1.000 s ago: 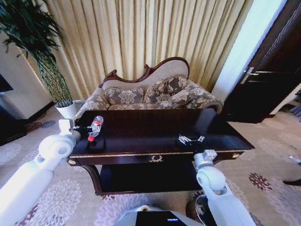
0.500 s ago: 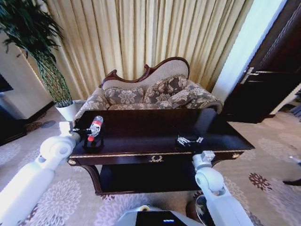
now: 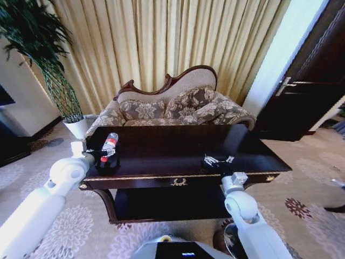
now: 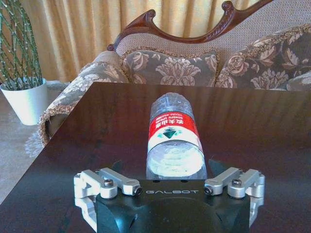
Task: Move to the front of the table and place the trash on the table into the trash bin.
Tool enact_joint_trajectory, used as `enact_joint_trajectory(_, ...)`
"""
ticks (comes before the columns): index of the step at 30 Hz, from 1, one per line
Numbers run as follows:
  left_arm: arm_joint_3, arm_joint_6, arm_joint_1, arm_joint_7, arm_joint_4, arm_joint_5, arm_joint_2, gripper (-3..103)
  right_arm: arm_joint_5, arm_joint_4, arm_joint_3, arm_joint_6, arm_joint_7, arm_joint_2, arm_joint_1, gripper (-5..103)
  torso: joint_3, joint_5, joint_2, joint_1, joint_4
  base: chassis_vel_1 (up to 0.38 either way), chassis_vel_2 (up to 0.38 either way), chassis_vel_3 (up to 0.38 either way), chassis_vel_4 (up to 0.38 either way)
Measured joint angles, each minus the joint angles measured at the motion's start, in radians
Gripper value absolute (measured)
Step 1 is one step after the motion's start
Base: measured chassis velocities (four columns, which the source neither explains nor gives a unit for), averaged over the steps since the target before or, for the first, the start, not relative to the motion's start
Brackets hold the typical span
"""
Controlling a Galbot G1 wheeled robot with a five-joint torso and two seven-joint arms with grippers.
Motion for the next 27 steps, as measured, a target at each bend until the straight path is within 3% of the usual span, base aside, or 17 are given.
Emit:
enact_joint_trajectory(4, -0.001, 0.000, 0.000, -0.002, 0.000, -0.001, -0.001, 90, -0.001, 0.000, -0.001, 0.000, 0.000, 0.002, 0.000, 100, 0.000, 0.0000, 0.000, 0.000, 0.0000, 0.000, 0.000, 0.000, 0.000)
enact_joint_trajectory(9, -0.002, 0.000, -0.003, -0.005, 0.001, -0.003, -0.002, 68, -0.002, 0.000, 0.000, 0.002, 0.002, 0.003, 0.000, 100, 0.000, 0.0000, 0.000, 0.000, 0.0000, 0.000, 0.000, 0.000, 0.000)
enact_joint_trajectory(13, -0.002, 0.000, -0.004, -0.005, 0.001, -0.003, -0.004, 58, -0.002, 0.000, 0.001, 0.002, 0.002, 0.002, 0.000, 100, 0.000, 0.0001, 0.000, 0.000, 0.0000, 0.000, 0.000, 0.000, 0.000)
enact_joint_trajectory(15, -0.003, -0.001, -0.004, -0.004, -0.001, -0.003, -0.006, 47, -0.002, 0.000, 0.002, 0.003, 0.004, 0.001, 0.001, 100, 0.000, 0.0001, 0.000, 0.000, 0.0000, 0.000, 0.000, 0.000, 0.000)
enact_joint_trajectory(20, -0.003, -0.001, -0.004, 0.008, -0.005, 0.008, -0.008, 38, -0.001, 0.003, 0.002, 0.004, 0.010, 0.001, 0.001, 100, 0.000, 0.0001, 0.000, 0.000, -0.0001, 0.000, 0.000, 0.000, 0.000)
enact_joint_trajectory(21, -0.002, -0.010, 0.004, 0.055, -0.012, 0.081, -0.008, 34, 0.013, 0.017, 0.003, 0.004, 0.017, -0.001, 0.001, 100, 0.000, -0.0001, 0.000, 0.000, -0.0002, 0.000, 0.000, 0.000, 0.000)
enact_joint_trajectory(22, -0.002, -0.010, 0.004, 0.055, -0.012, 0.081, -0.008, 34, 0.013, 0.017, 0.003, 0.004, 0.017, -0.001, 0.001, 100, 0.000, -0.0001, 0.000, 0.000, -0.0002, 0.000, 0.000, 0.000, 0.000)
enact_joint_trajectory(24, -0.003, -0.078, 0.036, 0.167, -0.027, 0.268, 0.003, 31, 0.076, 0.057, -0.002, -0.010, 0.036, -0.007, 0.000, 100, 0.000, -0.0001, 0.000, 0.000, -0.0002, 0.000, 0.000, 0.000, 0.000)
enact_joint_trajectory(25, -0.003, -0.078, 0.036, 0.167, -0.027, 0.268, 0.003, 31, 0.076, 0.057, -0.002, -0.010, 0.036, -0.007, 0.000, 100, 0.000, -0.0001, 0.000, 0.000, -0.0002, 0.000, 0.000, 0.000, 0.000)
enact_joint_trajectory(26, -0.015, -0.158, 0.067, 0.268, -0.038, 0.432, 0.014, 31, 0.150, 0.095, -0.009, -0.032, 0.058, -0.012, 0.000, 100, 0.000, -0.0002, 0.000, 0.000, 0.0001, 0.000, 0.000, 0.000, 0.000)
enact_joint_trajectory(27, -0.028, -0.224, 0.086, 0.339, -0.045, 0.534, 0.024, 31, 0.225, 0.136, -0.017, -0.055, 0.080, -0.018, 0.000, 100, 0.000, -0.0001, 0.000, 0.000, 0.0003, 0.000, 0.000, 0.000, 0.000)
